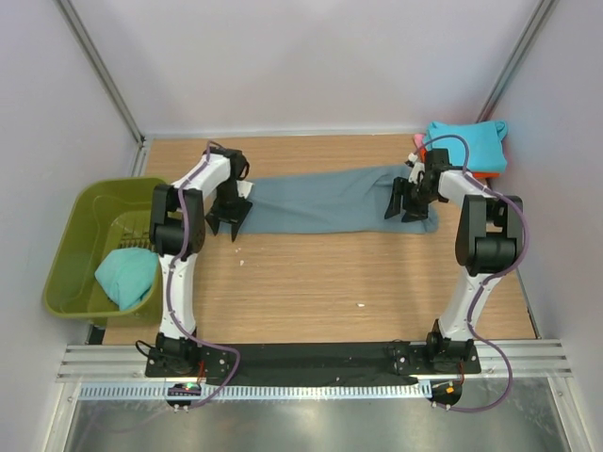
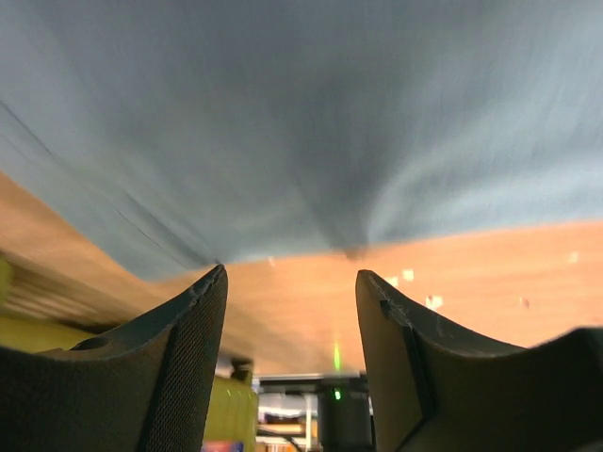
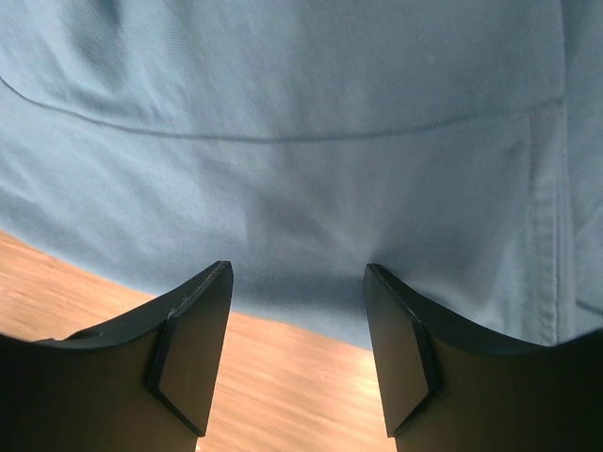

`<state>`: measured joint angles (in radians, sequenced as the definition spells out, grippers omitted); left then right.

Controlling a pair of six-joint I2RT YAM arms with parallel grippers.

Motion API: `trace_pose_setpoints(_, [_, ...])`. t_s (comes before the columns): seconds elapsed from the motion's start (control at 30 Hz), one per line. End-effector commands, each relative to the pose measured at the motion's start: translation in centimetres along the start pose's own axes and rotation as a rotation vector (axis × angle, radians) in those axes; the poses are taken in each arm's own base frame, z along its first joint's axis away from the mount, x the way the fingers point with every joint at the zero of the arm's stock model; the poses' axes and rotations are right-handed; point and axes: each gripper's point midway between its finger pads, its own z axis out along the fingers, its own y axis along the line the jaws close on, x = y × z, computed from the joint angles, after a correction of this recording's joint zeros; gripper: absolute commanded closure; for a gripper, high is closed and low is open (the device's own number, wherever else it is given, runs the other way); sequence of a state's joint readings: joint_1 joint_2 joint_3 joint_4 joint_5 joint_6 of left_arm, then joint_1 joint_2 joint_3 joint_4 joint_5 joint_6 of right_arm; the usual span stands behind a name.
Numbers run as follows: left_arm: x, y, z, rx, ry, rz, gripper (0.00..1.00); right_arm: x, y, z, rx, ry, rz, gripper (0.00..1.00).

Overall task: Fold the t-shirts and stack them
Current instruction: Fold the tshirt

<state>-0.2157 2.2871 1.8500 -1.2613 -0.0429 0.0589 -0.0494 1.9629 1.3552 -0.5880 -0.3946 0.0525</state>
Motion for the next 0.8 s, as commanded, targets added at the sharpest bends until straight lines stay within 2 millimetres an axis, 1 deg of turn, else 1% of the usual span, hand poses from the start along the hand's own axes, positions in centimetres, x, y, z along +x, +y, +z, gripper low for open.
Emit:
trace_pose_setpoints(0.0, [0.9, -0.9, -3.9, 0.032, -0.073, -0.003, 0.42, 0.0, -0.1, -2.8, 0.042, -0.025, -0.012, 0.36])
trace_pose_setpoints(0.03, [0.7, -0.9, -5.0, 0.029, -0.105, 0.001, 0.42, -1.8, 0.8, -4.0, 0.027, -0.08, -0.026, 0.36])
trace_pose_setpoints(0.07, [0.2, -1.0, -5.7, 0.026, -0.131, 0.006, 0.42, -3.1, 1.3, -4.6, 0.012, -0.121, -0.039, 0.36])
trace_pose_setpoints(0.1, [-0.8, -0.9, -7.1, 0.02, -0.183, 0.01, 0.42, -4.4, 1.7, -5.2, 0.007, -0.157, -0.048, 0.36])
trace_pose_setpoints(0.13, [-1.6, -1.3, -8.0, 0.047, -0.221, 0.017, 0.42, -6.6, 2.4, -6.2, 0.001, -0.213, -0.074, 0.36])
trace_pose_setpoints(0.17, [-2.3, -1.5, -8.5, 0.059, -0.252, 0.018, 0.42, -7.8, 2.9, -6.7, -0.007, -0.244, -0.101, 0.36])
trace_pose_setpoints(0.2, [-3.4, -1.5, -9.3, 0.061, -0.296, 0.019, 0.42, -10.1, 3.7, -7.7, -0.008, -0.294, -0.147, 0.36])
trace_pose_setpoints(0.23, [-4.1, -1.6, -8.9, 0.062, -0.297, 0.021, 0.42, -10.7, 3.5, -6.8, -0.005, -0.281, -0.167, 0.36])
trace_pose_setpoints(0.27, [-4.5, -1.6, -8.6, 0.066, -0.296, 0.021, 0.43, -11.2, 3.7, -6.4, 0.005, -0.274, -0.225, 0.37])
trace_pose_setpoints(0.3, [-5.3, -1.6, -8.9, 0.069, -0.318, 0.024, 0.44, -12.8, 3.8, -6.0, 0.014, -0.289, -0.252, 0.38])
trace_pose_setpoints(0.33, [-5.8, -1.8, -7.8, 0.079, -0.297, 0.025, 0.46, -13.5, 3.9, -5.4, 0.026, -0.289, -0.29, 0.38])
trace_pose_setpoints(0.37, [-6.2, -1.9, -7.5, 0.082, -0.299, 0.025, 0.47, -14.1, 3.9, -5.0, 0.036, -0.293, -0.304, 0.39])
trace_pose_setpoints(0.4, [-6.5, -2.0, -7.2, 0.087, -0.295, 0.028, 0.47, -15.5, 4.3, -5.3, 0.045, -0.325, -0.327, 0.39])
trace_pose_setpoints(0.43, [-6.9, -2.0, -7.0, 0.084, -0.296, 0.032, 0.48, -15.8, 3.6, -3.9, 0.056, -0.31, -0.327, 0.39])
trace_pose_setpoints(0.47, [-7.0, -2.4, -6.0, 0.081, -0.274, 0.043, 0.49, -16.0, 4.8, -3.1, 0.056, -0.313, -0.368, 0.39])
trace_pose_setpoints(0.5, [-7.2, -2.4, -5.7, 0.071, -0.267, 0.049, 0.5, -16.7, 5.1, -2.9, 0.06, -0.325, -0.384, 0.4])
trace_pose_setpoints(0.53, [-7.2, -2.6, -5.5, 0.07, -0.266, 0.055, 0.5, -16.8, 5.2, -1.9, 0.065, -0.32, -0.401, 0.41])
trace_pose_setpoints(0.57, [-7.3, -2.8, -5.0, 0.07, -0.258, 0.061, 0.5, -17.2, 5.9, -1.5, 0.069, -0.326, -0.432, 0.41])
trace_pose_setpoints(0.7, [-7.5, -3.3, -4.8, 0.068, -0.253, 0.075, 0.5, -17.6, 6.8, 0.2, 0.106, -0.321, -0.492, 0.41])
trace_pose_setpoints(0.77, [-7.3, -3.3, -4.8, 0.067, -0.25, 0.076, 0.5, -17.9, 7.2, 0.7, 0.121, -0.324, -0.512, 0.41])
